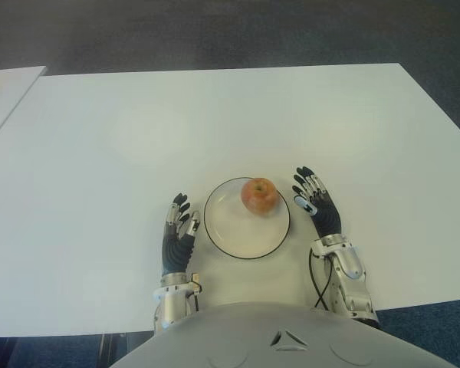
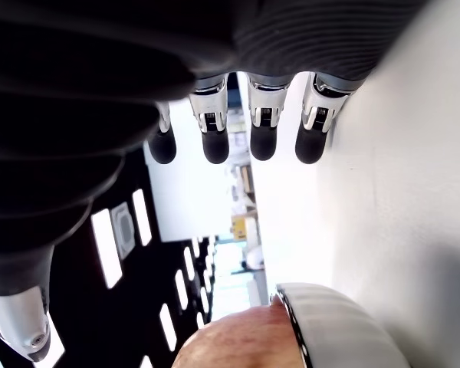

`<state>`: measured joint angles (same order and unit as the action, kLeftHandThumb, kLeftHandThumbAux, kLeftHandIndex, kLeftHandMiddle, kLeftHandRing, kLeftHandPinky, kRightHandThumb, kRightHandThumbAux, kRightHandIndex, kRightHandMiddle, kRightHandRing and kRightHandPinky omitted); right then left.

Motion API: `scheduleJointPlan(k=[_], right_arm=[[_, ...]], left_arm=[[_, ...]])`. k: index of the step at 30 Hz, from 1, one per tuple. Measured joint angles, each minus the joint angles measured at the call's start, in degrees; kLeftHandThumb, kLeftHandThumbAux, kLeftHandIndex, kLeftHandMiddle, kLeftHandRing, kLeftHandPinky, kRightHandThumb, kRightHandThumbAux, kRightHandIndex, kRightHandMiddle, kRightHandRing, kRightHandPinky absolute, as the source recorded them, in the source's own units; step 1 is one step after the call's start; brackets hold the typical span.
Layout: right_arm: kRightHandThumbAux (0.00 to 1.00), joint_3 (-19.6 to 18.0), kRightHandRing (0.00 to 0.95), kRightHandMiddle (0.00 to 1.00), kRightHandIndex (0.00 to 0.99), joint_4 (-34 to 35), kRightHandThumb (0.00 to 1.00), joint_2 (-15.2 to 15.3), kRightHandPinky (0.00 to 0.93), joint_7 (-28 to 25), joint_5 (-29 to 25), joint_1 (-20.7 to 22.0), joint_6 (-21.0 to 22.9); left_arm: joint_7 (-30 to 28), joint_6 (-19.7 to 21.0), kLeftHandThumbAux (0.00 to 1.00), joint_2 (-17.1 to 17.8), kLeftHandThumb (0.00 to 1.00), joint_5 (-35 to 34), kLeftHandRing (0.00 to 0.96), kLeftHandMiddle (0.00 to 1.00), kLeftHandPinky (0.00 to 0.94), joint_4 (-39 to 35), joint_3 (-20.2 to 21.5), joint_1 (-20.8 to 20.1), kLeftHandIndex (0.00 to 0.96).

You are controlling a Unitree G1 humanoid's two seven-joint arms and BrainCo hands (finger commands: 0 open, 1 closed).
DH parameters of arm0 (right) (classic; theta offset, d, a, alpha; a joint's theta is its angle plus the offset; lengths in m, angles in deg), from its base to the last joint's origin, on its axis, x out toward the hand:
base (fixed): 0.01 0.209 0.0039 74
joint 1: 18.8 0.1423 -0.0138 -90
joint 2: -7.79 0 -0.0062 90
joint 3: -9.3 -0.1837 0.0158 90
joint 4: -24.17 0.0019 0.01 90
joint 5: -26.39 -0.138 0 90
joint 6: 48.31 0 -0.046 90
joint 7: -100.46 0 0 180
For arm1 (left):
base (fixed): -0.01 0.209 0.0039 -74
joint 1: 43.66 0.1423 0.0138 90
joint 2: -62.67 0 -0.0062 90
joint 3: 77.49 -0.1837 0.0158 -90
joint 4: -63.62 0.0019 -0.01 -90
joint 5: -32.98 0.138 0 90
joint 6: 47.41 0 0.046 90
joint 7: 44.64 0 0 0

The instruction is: Put the apples into the plate.

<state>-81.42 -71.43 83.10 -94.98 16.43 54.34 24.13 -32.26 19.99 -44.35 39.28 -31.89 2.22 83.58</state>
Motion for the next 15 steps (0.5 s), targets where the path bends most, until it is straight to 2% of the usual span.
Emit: scheduleJointPlan(k=[6, 15], right_arm=[[0.601, 0.1, 0.000, 0.040, 0.058, 0.9, 0.207, -0.4, 0.001, 0.2, 0.1, -0.9, 0.0], [0.590, 0.0, 0.000, 0.043, 0.042, 0.9, 0.190, -0.3, 0.000, 0.2, 0.2, -0.9, 0.0]], left_arm=[[-6.3, -3.3, 0.394, 2.6, 0.087, -8.8, 0.118, 0.115, 0.142, 5.1, 5.0, -3.7, 0.056], [-8.1, -4.8, 0.404, -0.5, 0.089, -11.2, 0.153, 0.132, 0.190, 7.6, 5.3, -5.2, 0.073]])
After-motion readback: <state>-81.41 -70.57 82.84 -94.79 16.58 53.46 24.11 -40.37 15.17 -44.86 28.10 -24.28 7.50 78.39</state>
